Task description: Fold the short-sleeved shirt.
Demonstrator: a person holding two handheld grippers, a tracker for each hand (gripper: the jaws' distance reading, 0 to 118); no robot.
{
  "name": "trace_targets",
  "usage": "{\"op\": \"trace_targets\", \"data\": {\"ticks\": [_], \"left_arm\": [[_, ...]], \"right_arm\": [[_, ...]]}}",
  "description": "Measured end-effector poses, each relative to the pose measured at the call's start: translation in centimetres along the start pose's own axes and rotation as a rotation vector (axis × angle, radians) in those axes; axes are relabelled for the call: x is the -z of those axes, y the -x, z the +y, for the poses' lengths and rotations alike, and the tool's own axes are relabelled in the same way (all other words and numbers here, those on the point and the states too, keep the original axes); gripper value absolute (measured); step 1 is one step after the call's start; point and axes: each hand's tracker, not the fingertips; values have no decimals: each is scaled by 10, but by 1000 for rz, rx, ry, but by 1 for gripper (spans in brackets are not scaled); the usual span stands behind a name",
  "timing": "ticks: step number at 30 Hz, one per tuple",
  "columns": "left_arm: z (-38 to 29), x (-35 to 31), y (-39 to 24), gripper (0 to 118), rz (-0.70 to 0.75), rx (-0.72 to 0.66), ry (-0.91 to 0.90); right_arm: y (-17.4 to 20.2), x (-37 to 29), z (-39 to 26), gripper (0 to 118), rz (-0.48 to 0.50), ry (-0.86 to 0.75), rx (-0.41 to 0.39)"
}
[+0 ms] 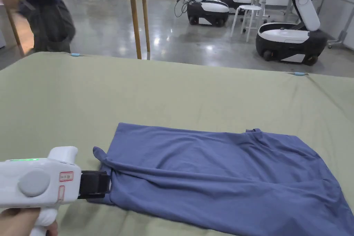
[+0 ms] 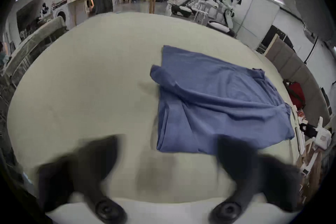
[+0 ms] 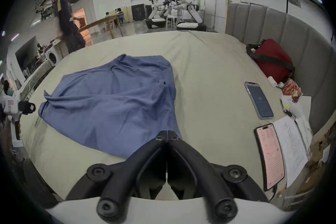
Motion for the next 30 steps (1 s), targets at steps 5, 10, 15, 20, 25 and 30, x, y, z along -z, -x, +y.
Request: {"op": "trace_targets", "data": {"ticks": [5,10,15,20,25,30], "left_arm": [[7,40,-7,83,68,26,108],[0,28,-22,10,80,96,88],[-3,15,-36,9,71,93,78],[2,15,-35,9,87,121,69],[4,11,-37,8,111,162,75],[6,1,-29,8,95,162,71]], "right_arm": [[-2,5,-5,1,6,11,-5],[-7,8,-8,4,3,23,-18],[-17,28,-5,118,58,62,-13],[-24,72,-10,112,90,131,45],[-16,74,-13,4,16,136,5],[-16,46,-12,3,49,98,-2]]}}
